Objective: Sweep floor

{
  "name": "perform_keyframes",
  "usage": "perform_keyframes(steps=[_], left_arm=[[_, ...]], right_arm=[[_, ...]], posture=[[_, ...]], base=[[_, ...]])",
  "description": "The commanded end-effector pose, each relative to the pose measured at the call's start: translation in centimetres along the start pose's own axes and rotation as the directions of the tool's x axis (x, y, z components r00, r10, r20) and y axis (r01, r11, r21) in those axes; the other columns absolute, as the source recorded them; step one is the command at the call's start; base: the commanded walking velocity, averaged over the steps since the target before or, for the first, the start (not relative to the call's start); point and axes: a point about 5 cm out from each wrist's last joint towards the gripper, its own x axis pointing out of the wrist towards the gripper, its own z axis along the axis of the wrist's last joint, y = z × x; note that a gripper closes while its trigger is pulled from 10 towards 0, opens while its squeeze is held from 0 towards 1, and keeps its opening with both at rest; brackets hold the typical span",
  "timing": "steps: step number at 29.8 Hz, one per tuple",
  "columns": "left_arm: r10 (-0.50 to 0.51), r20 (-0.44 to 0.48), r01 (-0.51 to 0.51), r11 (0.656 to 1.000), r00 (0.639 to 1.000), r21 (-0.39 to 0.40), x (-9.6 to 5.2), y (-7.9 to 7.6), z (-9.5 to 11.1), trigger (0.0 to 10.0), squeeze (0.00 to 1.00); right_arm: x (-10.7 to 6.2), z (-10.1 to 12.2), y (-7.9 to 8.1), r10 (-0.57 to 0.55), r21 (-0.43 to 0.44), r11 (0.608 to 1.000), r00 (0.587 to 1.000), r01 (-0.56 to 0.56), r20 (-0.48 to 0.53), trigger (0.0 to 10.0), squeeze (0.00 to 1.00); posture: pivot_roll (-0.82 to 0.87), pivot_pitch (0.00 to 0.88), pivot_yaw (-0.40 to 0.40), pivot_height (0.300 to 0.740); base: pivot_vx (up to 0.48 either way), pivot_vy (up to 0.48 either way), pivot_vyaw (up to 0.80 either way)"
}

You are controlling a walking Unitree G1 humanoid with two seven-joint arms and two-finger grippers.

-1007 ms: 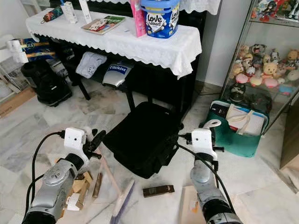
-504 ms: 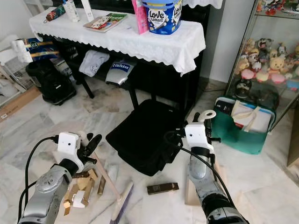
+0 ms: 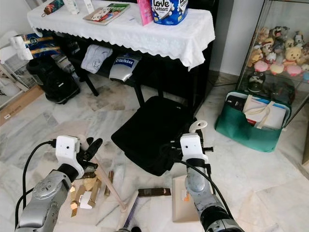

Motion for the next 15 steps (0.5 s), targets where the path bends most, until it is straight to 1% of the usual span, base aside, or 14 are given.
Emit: perform_keyframes(steps=[1, 3, 4, 5, 7, 8, 10, 15], left_arm=[[0.022, 0.011, -0.022, 0.999, 1.000, -0.036, -0.1, 0.4, 0.4, 10.0, 0.00], [0.017, 0.024, -0.014, 0.995, 1.000, -0.096, 0.3, -0.1, 0.6, 10.0, 0.00], [0.017, 0.024, -0.014, 0.995, 1.000, -0.096, 0.3, -0.1, 0.6, 10.0, 0.00], [-0.003, 0.026, 0.006, 0.990, 1.000, -0.138, 0.6, -0.6, 0.8, 10.0, 0.00], [-0.042, 0.029, 0.047, 0.983, 0.999, -0.176, 0.8, -1.1, 0.9, 10.0, 0.00], [-0.074, 0.038, 0.081, 0.973, 0.997, -0.215, 0.9, -1.5, 1.1, 10.0, 0.00], [-0.094, 0.043, 0.101, 0.968, 0.995, -0.231, 1.0, -1.6, 1.3, 10.0, 0.00], [-0.123, 0.043, 0.130, 0.968, 0.991, -0.213, 1.2, -1.6, 1.7, 10.0, 0.00]], right_arm=[[-0.7, -0.7, 0.7, 0.041, -0.002, 0.999, 0.999, -0.041, -0.035, 10.0, 0.00], [-0.8, -0.8, 0.6, 0.048, -0.002, 0.999, 0.998, -0.048, -0.038, 10.0, 0.00], [-0.8, -0.8, 0.6, 0.048, -0.002, 0.999, 0.998, -0.048, -0.038, 10.0, 0.00], [-0.7, -0.8, 0.6, 0.051, 0.000, 0.999, 0.998, -0.051, -0.039, 10.0, 0.00], [-0.7, -0.8, 0.6, 0.053, 0.001, 0.999, 0.998, -0.053, -0.041, 10.0, 0.00], [-0.6, -0.7, 0.6, 0.055, 0.002, 0.999, 0.998, -0.054, -0.041, 10.0, 0.00], [-0.5, -0.6, 0.7, 0.058, 0.002, 0.998, 0.998, -0.058, -0.040, 10.0, 0.00], [-0.1, -0.3, 0.9, 0.071, 0.010, 0.997, 0.997, -0.071, -0.032, 10.0, 0.00]], posture=[[0.12, 0.186, 0.176, 0.740], [0.12, 0.182, 0.173, 0.740], [0.12, 0.182, 0.173, 0.740], [0.11, 0.180, 0.172, 0.740], [0.11, 0.176, 0.169, 0.740], [0.11, 0.171, 0.168, 0.740], [0.11, 0.167, 0.167, 0.740], [0.10, 0.151, 0.163, 0.740]], base=[[0.000, 0.000, 0.00], [0.000, 0.000, 0.00], [0.000, 0.000, 0.00], [0.000, 0.000, 0.00], [0.000, 0.000, 0.00], [0.000, 0.000, 0.00], [0.000, 0.000, 0.00], [0.000, 0.000, 0.00]])
